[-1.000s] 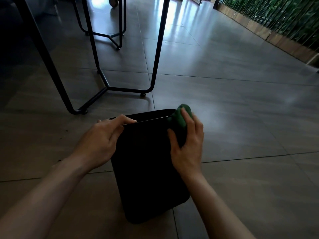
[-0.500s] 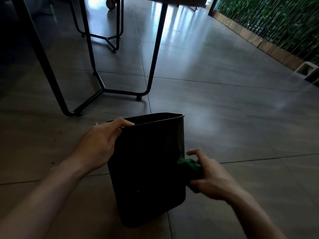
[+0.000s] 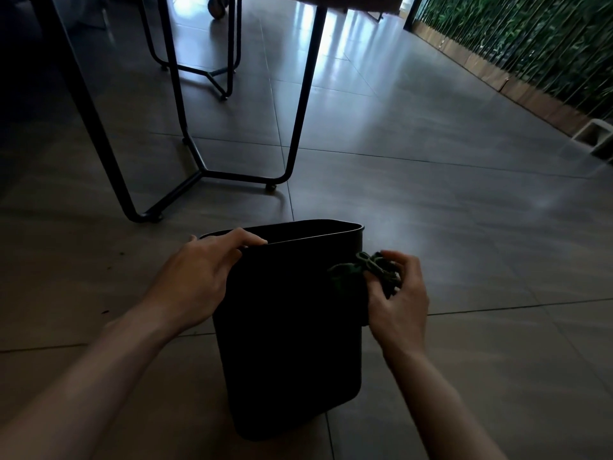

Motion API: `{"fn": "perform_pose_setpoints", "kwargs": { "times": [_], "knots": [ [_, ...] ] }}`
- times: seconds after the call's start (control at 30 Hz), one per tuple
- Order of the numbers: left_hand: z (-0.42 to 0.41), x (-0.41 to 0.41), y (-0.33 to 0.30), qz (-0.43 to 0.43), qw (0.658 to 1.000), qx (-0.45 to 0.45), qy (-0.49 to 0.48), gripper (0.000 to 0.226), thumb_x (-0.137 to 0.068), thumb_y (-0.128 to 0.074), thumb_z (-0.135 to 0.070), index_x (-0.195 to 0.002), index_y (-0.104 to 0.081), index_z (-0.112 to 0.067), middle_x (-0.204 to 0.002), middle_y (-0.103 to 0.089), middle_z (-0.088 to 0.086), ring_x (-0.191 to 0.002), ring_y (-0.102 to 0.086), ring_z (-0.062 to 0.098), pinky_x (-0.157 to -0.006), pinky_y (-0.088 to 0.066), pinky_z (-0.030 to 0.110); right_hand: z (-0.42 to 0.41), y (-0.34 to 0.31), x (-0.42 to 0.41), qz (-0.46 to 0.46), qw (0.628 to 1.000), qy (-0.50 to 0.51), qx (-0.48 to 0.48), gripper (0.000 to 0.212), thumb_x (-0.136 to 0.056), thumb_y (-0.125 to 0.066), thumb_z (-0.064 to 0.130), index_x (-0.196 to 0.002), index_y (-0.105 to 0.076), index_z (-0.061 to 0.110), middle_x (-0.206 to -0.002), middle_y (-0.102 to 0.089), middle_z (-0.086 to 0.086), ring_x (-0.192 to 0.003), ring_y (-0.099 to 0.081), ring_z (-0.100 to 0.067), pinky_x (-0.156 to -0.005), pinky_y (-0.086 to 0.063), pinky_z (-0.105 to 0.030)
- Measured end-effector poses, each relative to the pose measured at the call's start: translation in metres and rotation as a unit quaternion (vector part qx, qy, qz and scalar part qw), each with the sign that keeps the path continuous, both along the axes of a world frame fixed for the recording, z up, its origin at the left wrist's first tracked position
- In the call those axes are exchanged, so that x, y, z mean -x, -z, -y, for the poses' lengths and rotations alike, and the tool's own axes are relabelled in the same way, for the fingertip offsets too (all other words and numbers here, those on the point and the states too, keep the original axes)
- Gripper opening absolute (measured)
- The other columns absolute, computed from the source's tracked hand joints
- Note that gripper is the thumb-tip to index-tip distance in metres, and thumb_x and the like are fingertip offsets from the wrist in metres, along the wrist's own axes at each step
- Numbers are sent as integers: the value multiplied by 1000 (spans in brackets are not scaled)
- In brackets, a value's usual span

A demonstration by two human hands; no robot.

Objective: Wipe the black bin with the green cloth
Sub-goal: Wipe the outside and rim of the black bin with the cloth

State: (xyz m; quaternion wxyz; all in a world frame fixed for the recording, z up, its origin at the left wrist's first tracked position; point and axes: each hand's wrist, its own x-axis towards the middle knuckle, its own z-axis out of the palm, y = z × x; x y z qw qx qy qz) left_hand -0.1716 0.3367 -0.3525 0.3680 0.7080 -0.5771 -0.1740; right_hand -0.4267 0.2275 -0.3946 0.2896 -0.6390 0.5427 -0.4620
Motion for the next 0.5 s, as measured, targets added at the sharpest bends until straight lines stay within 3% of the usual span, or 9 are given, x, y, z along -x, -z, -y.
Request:
{"fn": "perform_pose_setpoints", "kwargs": {
  "times": [0.1, 0.17, 0.2, 0.27, 0.33, 0.4, 0.5],
  "knots": [
    [1, 0, 0, 3, 1000, -1, -5, 35, -103, -46, -18, -117, -61, -46, -98, -69, -25, -100, -63, -1, -112, -36, 58, -14, 20, -14, -43, 997, -33, 55, 36, -99, -62, 29, -135, -62, 26, -141, -57, 1, -132, -53, -11, -114, -43, -25],
    [2, -1, 0, 4, 1000, -4, -10, 35, -103, -45, -18, -118, -61, -46, -95, -70, -21, -98, -63, 0, -109, -39, 57, -27, 30, -21, -112, 987, -93, 60, 60, -95, -62, 49, -149, -50, 25, -159, -36, 0, -148, -33, -14, -120, -28, -18],
    [2, -1, 0, 3, 1000, -3, -12, 35, -103, -45, -18, -118, -62, -45, -94, -71, -19, -97, -63, -1, -107, -42, 56, -32, 34, -22, -168, 975, -122, 74, 74, -91, -67, 51, -155, -43, 24, -163, -27, -2, -151, -27, -18, -122, -26, -24],
    [2, -2, 0, 0, 1000, -3, -14, 35, -103, -45, -18, -118, -62, -44, -91, -70, -19, -94, -61, -5, -101, -45, 51, -38, 41, -18, -273, 940, -167, 115, 90, -83, -79, 35, -159, -32, 21, -166, -20, -9, -152, -24, -30, -124, -30, -45],
    [3, -2, -1, 3, 1000, -3, -12, 34, -102, -45, -19, -118, -63, -44, -89, -69, -20, -91, -58, -10, -95, -45, 46, -40, 43, -10, -315, 914, -205, 151, 89, -79, -76, 10, -156, -32, 20, -165, -24, -13, -149, -30, -37, -118, -36, -58],
    [3, -1, -1, 3, 1000, -3, -12, 34, -103, -44, -19, -119, -63, -42, -89, -68, -21, -90, -57, -10, -96, -44, 47, -46, 44, 0, -314, 890, -275, 183, 83, -74, -70, -4, -147, -37, 18, -163, -29, -13, -144, -38, -34, -113, -43, -56],
    [3, 0, -2, 2, 1000, -8, -15, 34, -103, -44, -17, -119, -63, -41, -93, -69, -18, -92, -57, -8, -100, -44, 53, -57, 41, 4, -321, 846, -352, 240, 50, -87, -58, 6, -134, -45, 17, -160, -31, -10, -136, -47, -28, -104, -54, -43]
  ]
}}
